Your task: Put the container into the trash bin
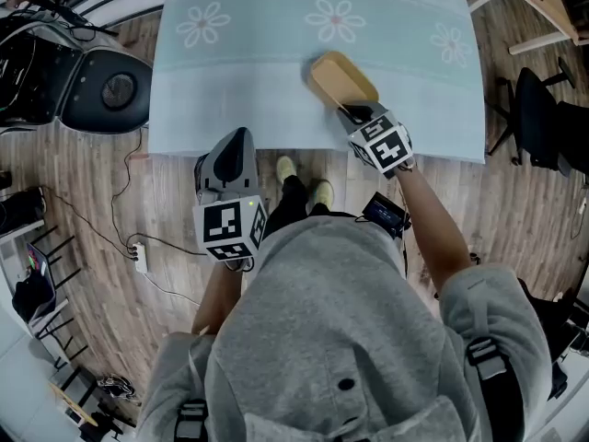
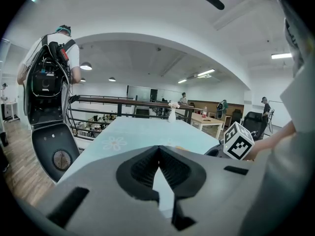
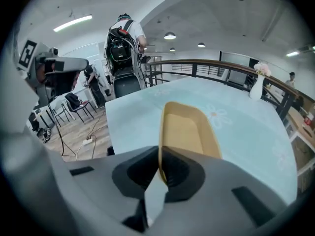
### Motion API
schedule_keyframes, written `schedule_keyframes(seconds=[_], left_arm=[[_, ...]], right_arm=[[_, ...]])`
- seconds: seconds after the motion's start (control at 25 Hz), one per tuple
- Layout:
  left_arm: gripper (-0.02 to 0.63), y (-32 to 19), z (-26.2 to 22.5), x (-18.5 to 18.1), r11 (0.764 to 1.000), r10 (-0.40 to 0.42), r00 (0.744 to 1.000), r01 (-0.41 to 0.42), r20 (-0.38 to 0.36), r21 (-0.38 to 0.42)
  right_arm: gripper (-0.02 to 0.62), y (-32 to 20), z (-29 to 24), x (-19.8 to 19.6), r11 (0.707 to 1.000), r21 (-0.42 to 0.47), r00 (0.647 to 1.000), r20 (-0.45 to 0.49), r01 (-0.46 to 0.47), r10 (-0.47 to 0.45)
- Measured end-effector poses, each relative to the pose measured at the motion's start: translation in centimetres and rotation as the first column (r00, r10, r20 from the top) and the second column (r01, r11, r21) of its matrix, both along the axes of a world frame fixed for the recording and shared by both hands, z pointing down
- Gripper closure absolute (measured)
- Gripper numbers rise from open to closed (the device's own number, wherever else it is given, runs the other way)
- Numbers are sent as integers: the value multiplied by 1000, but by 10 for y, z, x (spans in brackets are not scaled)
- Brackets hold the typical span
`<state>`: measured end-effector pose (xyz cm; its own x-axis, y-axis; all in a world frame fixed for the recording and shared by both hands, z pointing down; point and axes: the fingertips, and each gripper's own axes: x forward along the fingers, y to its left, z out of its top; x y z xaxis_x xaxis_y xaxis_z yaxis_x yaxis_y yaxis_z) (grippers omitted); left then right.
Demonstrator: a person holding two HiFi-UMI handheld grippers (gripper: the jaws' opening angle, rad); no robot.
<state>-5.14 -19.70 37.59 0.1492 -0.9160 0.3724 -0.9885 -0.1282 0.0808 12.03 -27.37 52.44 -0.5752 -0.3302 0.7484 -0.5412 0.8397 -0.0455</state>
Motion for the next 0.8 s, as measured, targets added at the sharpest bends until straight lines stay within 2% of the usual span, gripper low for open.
schedule_keyframes(seconds=[0.32, 0.56, 0.8], left_arm=[[586, 27, -3, 5, 1000, -28, 1000, 27, 11, 9], [586, 48, -5, -2, 996, -88, 996, 88, 19, 13], [587, 70, -5, -17, 985, -173, 985, 173, 26, 9]], right_arm=[[560, 20, -20, 0, 1000, 22, 998, 70, 1, -3], [560, 33, -30, -17, 997, 14, 990, 123, 69, -71], [560, 47, -40, -50, 986, 22, 973, 158, 167, -168]])
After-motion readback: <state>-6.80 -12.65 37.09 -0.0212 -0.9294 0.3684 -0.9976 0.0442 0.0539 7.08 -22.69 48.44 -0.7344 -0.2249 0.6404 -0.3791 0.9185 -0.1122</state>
